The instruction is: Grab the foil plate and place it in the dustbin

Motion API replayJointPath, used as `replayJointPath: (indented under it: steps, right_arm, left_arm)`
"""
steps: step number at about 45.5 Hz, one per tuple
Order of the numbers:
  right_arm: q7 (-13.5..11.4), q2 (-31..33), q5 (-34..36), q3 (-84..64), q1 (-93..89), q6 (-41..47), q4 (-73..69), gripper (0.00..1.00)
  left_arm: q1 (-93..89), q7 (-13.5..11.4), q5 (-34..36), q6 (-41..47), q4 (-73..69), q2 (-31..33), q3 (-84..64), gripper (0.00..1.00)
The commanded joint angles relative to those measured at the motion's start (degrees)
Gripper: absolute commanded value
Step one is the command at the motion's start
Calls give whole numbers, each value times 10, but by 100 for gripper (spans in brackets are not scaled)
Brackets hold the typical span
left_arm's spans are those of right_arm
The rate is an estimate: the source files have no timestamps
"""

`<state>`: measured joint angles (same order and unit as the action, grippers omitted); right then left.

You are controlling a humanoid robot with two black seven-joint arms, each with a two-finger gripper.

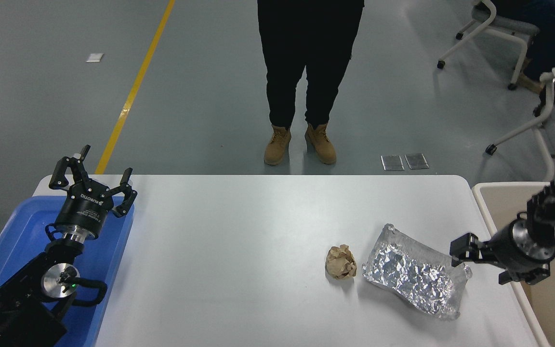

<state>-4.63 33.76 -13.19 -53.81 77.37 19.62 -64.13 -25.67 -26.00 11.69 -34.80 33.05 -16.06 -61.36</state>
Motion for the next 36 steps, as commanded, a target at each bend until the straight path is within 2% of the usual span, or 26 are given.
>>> replayJointPath:
  steps: [1, 9, 16, 20, 25, 27, 33, 35, 36]
  right_arm:
    - [1, -4, -3, 55, -82, -24, 46, 100]
    - [1, -11, -3, 85, -111, -30, 66, 98]
    - [3, -26, -3, 94, -136, -57, 96, 91]
    - [3, -28, -3, 96, -142, -62, 96, 73]
    - [3, -30, -16, 96, -142, -63, 95, 26]
    - [3, -33, -23, 96, -141, -63, 91, 13]
    - [5, -35, -25, 100, -140, -63, 88, 7]
    - [8, -34, -25, 101, -140, -63, 84, 0]
    - [8, -34, -25, 102, -140, -63, 83, 0]
  left_arm:
    - [0, 1, 0, 0, 1, 1, 0, 98]
    - [0, 0, 0, 0, 0, 1, -1, 98]
    - [0, 1, 0, 0, 0, 0, 0, 98]
    - [0, 0, 0, 0, 0, 1, 0, 98]
    - [0, 0, 0, 0, 1, 1, 0, 98]
    - [0, 0, 0, 0, 0, 1, 0, 98]
    - [0, 1, 1, 0, 0, 0, -1, 98]
    - [0, 1, 1, 0, 0, 1, 0, 98]
    - [0, 0, 0, 0, 1, 0, -1, 98]
